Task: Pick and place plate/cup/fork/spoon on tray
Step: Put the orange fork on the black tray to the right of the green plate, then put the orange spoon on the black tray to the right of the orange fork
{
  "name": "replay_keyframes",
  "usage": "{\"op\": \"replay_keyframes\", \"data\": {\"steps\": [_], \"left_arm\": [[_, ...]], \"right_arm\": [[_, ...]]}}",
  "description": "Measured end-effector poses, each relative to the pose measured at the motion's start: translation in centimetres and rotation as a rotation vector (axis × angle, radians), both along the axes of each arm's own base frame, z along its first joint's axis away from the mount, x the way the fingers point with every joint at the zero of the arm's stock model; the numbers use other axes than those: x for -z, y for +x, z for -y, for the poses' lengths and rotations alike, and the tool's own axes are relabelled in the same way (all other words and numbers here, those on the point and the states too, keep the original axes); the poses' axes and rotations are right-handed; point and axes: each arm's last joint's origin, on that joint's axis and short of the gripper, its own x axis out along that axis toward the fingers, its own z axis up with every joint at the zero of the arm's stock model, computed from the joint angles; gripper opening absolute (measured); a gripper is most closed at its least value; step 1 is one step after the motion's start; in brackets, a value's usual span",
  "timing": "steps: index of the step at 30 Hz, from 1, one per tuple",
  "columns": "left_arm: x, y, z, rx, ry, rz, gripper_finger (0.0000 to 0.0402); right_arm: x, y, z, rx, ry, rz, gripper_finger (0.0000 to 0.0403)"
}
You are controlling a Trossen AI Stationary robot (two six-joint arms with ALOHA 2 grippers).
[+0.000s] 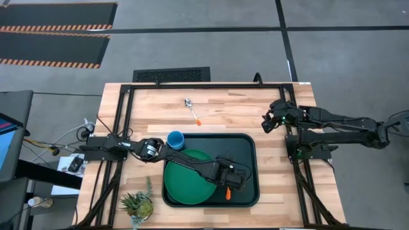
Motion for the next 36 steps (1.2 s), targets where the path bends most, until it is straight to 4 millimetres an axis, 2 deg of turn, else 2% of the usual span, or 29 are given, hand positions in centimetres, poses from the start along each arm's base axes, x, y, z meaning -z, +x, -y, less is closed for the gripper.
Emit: {"op": "replay_keyframes", "data": {"steps": [10,29,36], "left_arm": [[0.0,0.04,0.05,0.007,-0.019,0.0,0.0016],[-0.02,0.05,-0.03,0.001,0.009,0.006,0.0022],[-0.03,0.06,-0.06,0.009,0.025,0.006,0.0063]], "right_arm": [[0.0,0.0,0.0,0.0,0.0,0.0,0.0233],[0.0,0.0,0.0,0.0,0.0,0.0,0.0233],[0.0,0.0,0.0,0.0,0.001,0.0,0.0233]]}}
